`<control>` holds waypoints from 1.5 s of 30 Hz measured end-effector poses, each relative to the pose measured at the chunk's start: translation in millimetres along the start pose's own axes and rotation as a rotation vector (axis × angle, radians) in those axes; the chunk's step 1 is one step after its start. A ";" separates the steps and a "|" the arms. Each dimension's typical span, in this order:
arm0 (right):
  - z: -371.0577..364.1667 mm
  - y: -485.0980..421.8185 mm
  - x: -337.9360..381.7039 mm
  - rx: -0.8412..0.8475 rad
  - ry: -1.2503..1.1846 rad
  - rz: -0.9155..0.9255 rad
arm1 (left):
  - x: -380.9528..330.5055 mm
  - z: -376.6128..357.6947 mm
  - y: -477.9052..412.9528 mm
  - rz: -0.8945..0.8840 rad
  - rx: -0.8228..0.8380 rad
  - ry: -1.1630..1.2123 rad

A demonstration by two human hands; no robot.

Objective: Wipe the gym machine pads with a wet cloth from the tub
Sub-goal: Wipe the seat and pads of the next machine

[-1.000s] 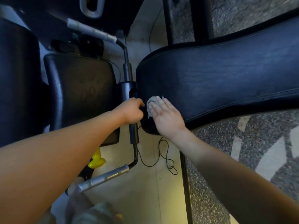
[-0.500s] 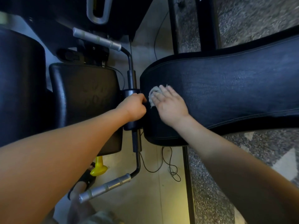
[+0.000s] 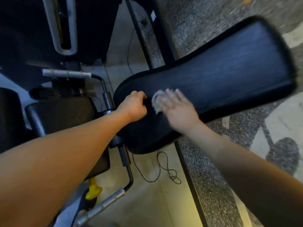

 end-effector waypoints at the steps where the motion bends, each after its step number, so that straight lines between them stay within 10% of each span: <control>1: 4.7 -0.8 -28.0 -0.003 0.011 -0.125 | -10.5 0.2 -0.9 -0.016 0.011 -0.006; 4: 12.9 15.4 -62.1 -0.075 -0.017 -0.347 | -38.5 -3.5 2.1 -0.067 0.052 -0.034; 11: -3.6 93.8 -17.7 -0.075 -0.021 -0.031 | -82.5 -15.5 18.1 -0.227 0.207 -0.128; 21: 45.3 122.5 -156.2 -0.232 -0.044 -0.706 | -98.5 -36.8 28.6 -0.121 0.445 -0.204; 25: 18.3 105.5 -84.1 -0.178 -0.211 -0.478 | -103.8 -22.5 35.7 -0.113 0.368 -0.195; 30: 35.1 90.0 -30.6 -0.021 -1.076 -0.243 | -98.6 22.1 55.2 -0.033 0.240 -0.119; 37: 100.4 83.7 -36.6 -0.117 -2.191 -0.479 | -115.3 70.2 103.1 -0.042 0.158 0.214; 45: 121.6 93.3 -34.8 -0.122 -2.453 -0.193 | -162.5 103.4 130.3 -0.109 -0.084 0.383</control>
Point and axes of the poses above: each hand's wrist, its own y-axis away from the middle knuckle, its own z-axis out of the back of the hand, x = y × z, the point moved 5 cm from there along -y, towards the middle knuckle, and after that the axes turned 8 degrees about y, right-handed, at the moved point
